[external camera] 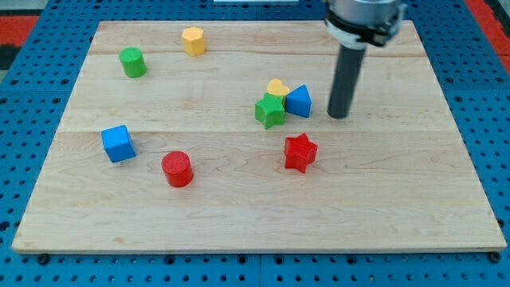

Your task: Push the red star diagonally bottom left to the blue triangle

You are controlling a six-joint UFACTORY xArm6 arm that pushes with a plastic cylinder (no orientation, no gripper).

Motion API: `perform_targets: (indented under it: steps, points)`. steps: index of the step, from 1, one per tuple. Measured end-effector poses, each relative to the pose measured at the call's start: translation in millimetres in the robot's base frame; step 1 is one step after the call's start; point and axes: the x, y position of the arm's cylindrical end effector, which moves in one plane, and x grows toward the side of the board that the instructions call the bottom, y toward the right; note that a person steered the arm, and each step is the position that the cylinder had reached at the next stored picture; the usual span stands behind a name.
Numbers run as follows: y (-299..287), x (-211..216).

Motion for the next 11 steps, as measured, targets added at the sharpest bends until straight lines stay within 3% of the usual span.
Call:
perform_targets:
  steps: [2, 6, 10, 11]
  points:
    - [-0.2, 87.8]
    - [-75.1, 86.8]
    - [-73.8, 42.3]
    - [-75.1, 80.4]
